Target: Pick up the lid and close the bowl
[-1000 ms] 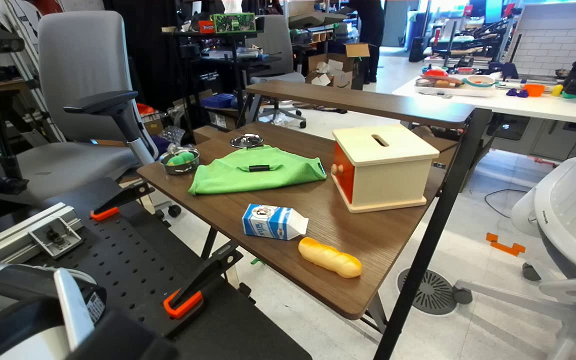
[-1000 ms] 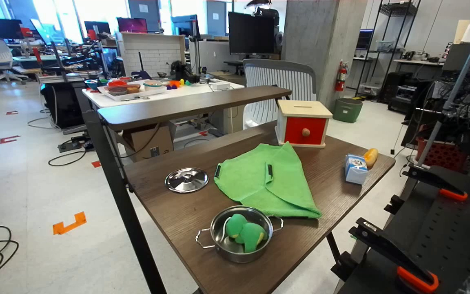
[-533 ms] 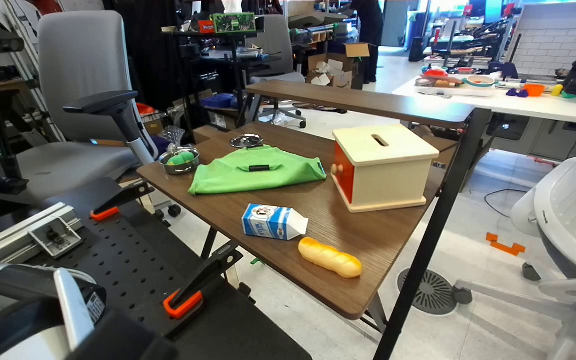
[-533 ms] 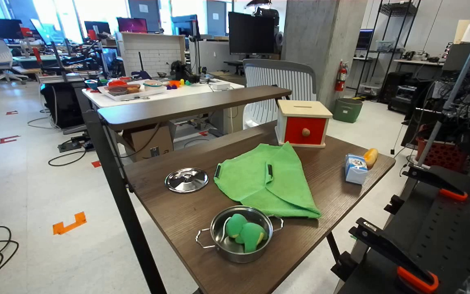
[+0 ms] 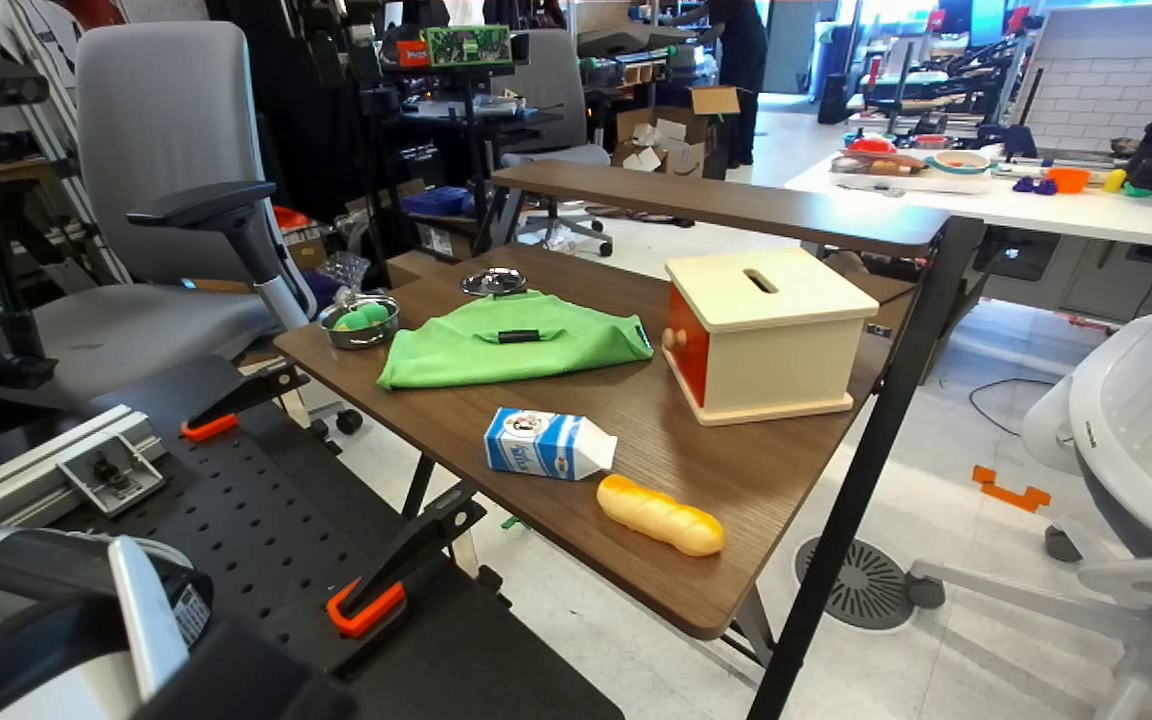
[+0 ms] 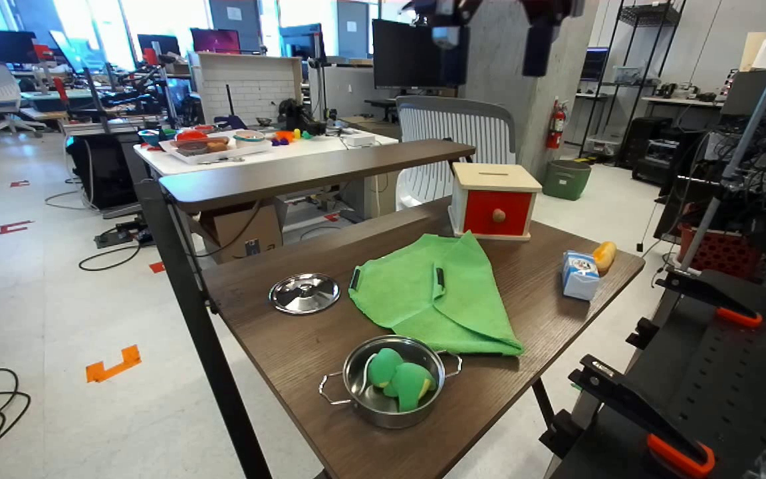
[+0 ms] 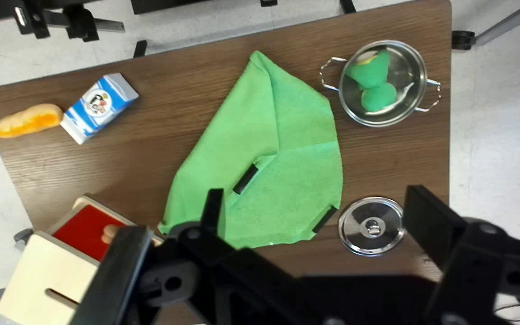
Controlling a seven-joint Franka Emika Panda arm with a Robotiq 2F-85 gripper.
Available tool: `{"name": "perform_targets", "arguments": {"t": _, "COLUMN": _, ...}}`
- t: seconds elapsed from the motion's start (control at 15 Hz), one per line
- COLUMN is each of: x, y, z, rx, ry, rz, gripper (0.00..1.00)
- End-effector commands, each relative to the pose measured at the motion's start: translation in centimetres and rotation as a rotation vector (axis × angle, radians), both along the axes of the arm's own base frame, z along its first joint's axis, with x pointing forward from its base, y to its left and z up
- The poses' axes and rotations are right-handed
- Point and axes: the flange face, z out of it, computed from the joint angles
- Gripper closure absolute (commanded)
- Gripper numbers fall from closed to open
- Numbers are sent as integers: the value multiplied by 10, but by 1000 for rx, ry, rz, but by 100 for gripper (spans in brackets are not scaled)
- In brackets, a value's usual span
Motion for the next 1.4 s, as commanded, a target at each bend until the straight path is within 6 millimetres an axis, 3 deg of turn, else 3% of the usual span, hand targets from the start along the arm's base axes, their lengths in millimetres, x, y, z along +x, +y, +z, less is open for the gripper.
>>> {"name": "perform_targets", "arguments": {"t": 0.0, "x": 41, "y": 45, "z": -18, "rx": -2, "ry": -31, "rz": -14, "gripper": 0}}
{"name": "perform_targets", "arguments": {"t": 0.27, "x": 77, "y": 68, "z": -52, "rx": -23, "ry": -30, "rz": -65, "gripper": 0}}
{"name": "perform_targets", "arguments": {"t": 0.6, "x": 112, "y": 73, "z": -99, "rx": -16, "ry": -24, "rz": -110, "gripper": 0}}
{"name": "perform_targets", "arguments": {"t": 1.0, "x": 135, "y": 84, "z": -158, "rx": -2, "ry": -5, "rz": -77, "gripper": 0}}
{"name": "perform_targets", "arguments": {"t": 1.33, "x": 150, "y": 87, "z": -190, "rx": 39, "ry": 28, "rz": 9, "gripper": 0}}
